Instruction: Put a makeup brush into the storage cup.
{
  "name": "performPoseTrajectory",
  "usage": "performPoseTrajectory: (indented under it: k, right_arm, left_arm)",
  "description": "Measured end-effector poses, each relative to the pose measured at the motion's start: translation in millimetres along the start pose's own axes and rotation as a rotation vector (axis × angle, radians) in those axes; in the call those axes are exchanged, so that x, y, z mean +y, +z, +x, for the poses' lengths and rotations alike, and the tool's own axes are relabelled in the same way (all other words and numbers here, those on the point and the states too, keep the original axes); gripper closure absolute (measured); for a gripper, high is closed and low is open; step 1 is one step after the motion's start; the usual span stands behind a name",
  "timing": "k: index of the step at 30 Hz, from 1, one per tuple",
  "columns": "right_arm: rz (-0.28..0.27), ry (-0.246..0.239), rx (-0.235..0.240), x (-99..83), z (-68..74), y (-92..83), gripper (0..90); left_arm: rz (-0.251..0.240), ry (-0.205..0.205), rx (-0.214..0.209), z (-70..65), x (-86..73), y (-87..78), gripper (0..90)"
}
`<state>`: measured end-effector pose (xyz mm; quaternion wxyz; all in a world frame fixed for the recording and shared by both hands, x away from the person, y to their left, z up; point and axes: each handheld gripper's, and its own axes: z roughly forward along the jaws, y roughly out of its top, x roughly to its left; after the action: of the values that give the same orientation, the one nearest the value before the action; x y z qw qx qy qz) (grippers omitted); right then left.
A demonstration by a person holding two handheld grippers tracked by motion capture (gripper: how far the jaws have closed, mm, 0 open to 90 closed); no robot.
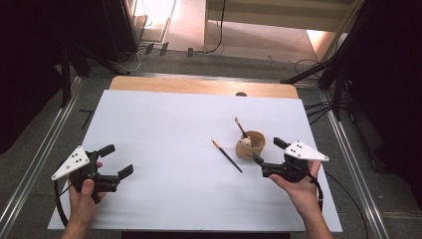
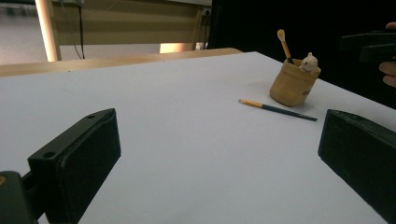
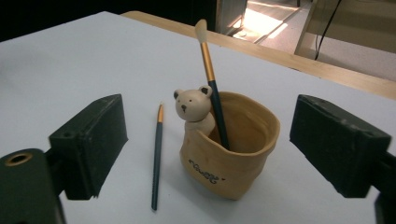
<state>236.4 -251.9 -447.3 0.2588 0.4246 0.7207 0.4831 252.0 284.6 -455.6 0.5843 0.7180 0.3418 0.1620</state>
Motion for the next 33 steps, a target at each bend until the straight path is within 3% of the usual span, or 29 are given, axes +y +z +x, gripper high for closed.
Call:
performPoseTrajectory:
  k: [11, 18, 24, 29, 33]
  right_arm:
    - [0.052, -0.024, 0.039, 2.4, 15.5, 8.8, 15.4]
    - [0.074, -0.075, 0.042, 4.2, 25.5, 13.3, 30.8]
    - [0.127, -0.127, 0.052, 4.3, 34.6, 21.7, 39.9]
    - [0.158, -0.118, 0.066, 4.3, 35.5, 27.5, 49.6]
    - [0.186, -0.098, 0.122, 3.7, 33.8, 33.3, 60.1]
  left_arm:
    - [0.003, 0.002, 0.000, 0.8, 0.2, 0.6, 0.0]
    - [0.003, -0.003, 0.002, 1.0, -0.2, 1.4, 0.0]
    - [0.002, -0.003, 0.003, -0.6, 0.5, 0.6, 0.0]
    - [0.007, -0.002, 0.004, -1.5, 0.0, 0.4, 0.0]
    - [0.005, -0.002, 0.004, -1.3, -0.4, -0.7, 0.0]
